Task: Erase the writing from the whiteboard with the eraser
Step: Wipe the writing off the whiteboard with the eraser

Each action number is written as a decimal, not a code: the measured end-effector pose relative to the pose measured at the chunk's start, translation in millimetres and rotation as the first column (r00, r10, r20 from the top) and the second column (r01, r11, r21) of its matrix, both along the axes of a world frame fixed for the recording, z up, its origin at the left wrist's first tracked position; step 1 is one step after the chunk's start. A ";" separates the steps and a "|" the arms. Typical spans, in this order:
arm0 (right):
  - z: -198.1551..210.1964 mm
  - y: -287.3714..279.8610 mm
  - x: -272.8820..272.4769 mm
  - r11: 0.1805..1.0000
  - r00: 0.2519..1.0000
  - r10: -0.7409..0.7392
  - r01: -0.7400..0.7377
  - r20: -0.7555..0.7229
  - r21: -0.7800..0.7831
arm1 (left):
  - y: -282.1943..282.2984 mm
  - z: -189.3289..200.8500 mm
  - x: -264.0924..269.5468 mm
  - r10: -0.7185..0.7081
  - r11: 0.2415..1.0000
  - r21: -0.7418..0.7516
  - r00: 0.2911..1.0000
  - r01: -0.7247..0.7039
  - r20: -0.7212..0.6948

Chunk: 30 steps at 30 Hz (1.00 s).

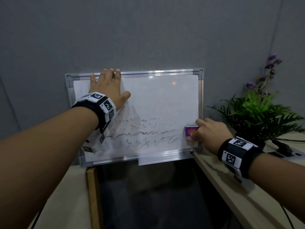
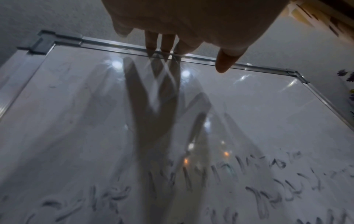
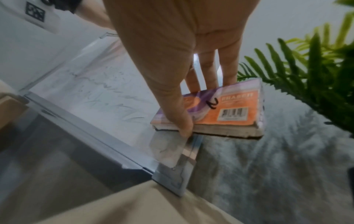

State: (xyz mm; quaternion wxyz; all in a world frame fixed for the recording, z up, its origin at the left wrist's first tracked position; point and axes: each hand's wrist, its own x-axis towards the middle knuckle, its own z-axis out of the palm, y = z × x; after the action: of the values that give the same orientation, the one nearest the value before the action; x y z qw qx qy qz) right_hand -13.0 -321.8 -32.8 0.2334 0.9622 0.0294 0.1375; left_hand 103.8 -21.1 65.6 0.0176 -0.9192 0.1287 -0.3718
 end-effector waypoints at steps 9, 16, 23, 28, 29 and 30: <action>-10.1 7.3 0.5 0.999 0.997 0.040 -0.041 -0.065 -0.004 | -0.4 -0.4 1.2 -0.001 1.000 -0.001 1.000 0.001 0.002; 0.1 11.5 2.5 0.998 0.998 0.056 -0.057 0.019 0.007 | -1.1 -0.9 1.1 -0.006 1.000 -0.004 1.000 0.006 0.003; -12.8 18.0 0.7 0.994 0.992 0.085 -0.092 -0.095 -0.063 | -0.5 -0.9 0.6 -0.005 1.000 -0.009 1.000 0.005 0.000; 3.2 11.9 0.5 0.999 0.999 0.049 -0.049 -0.021 -0.017 | -0.5 -1.1 1.6 -0.007 1.000 -0.004 1.000 0.007 0.006; 3.6 13.8 1.8 0.998 0.998 0.062 -0.062 -0.013 -0.027 | -0.8 -1.0 1.6 -0.007 1.000 -0.004 1.000 0.007 0.007; 2.5 16.7 3.5 0.996 0.997 0.082 -0.082 -0.010 -0.041 | -0.8 -0.9 1.5 -0.007 1.000 -0.004 1.000 0.007 0.008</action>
State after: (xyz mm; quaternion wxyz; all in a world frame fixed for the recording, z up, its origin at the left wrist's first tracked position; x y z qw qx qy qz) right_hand -9.5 -305.0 -30.2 0.2473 0.9557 0.0726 0.1422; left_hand 105.4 -21.9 64.7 0.0147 -0.9172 0.1311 -0.3758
